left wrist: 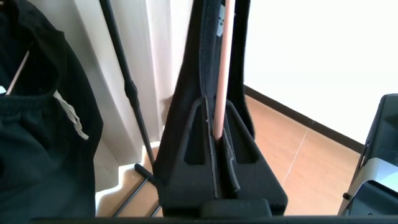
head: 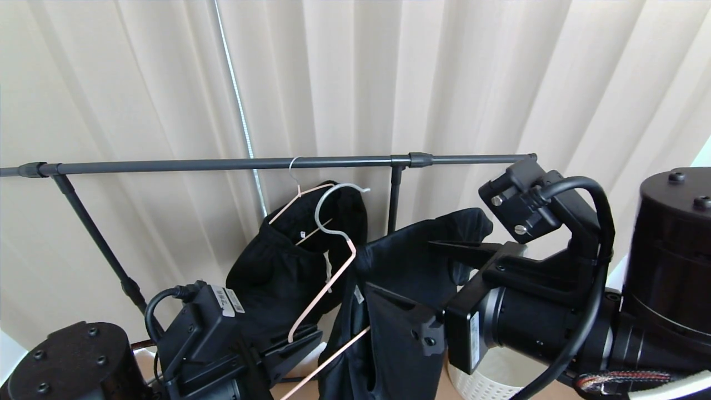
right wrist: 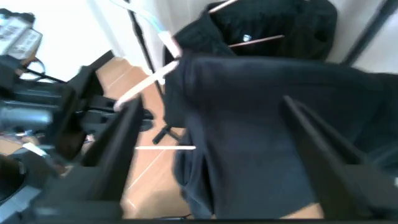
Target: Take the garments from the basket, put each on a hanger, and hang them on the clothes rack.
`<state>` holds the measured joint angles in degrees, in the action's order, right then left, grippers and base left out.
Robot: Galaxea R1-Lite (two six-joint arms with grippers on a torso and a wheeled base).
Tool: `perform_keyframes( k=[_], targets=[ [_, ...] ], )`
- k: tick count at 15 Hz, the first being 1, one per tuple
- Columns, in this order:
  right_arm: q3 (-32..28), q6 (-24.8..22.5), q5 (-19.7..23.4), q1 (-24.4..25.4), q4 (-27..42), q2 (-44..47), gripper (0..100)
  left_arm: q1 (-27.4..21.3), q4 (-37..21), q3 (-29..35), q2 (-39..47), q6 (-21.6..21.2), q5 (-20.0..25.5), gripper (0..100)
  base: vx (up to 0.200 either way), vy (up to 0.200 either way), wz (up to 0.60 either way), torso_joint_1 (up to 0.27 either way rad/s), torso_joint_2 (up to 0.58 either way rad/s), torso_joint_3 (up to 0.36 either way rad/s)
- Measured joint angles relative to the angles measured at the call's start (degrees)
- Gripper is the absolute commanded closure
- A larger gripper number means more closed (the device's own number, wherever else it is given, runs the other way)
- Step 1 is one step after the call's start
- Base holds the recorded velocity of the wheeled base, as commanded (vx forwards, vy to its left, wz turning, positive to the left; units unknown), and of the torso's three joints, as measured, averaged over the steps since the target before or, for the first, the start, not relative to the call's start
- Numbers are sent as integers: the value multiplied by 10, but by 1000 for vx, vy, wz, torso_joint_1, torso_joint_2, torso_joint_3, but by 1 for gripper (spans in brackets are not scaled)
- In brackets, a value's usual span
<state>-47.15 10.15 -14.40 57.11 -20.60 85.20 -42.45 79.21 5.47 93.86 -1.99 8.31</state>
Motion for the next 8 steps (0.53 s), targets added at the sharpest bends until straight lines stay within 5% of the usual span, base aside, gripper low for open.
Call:
perform_keyframes(
  k=[2,4,8],
  targets=[
    [17,-45,37,-36,5,-28,0,1,0,-8,-2,0,4,100,0,0,0,0,0,0],
    [21,-132,120,-95,28,-54,0,9,0,-14,-3,-4,28,100,0,0,0,0,0,0],
    [-33,-315,304,-202,210,-80,0,20,0,-34,-5,-11,67,100,0,0,0,0,0,0]
  ],
)
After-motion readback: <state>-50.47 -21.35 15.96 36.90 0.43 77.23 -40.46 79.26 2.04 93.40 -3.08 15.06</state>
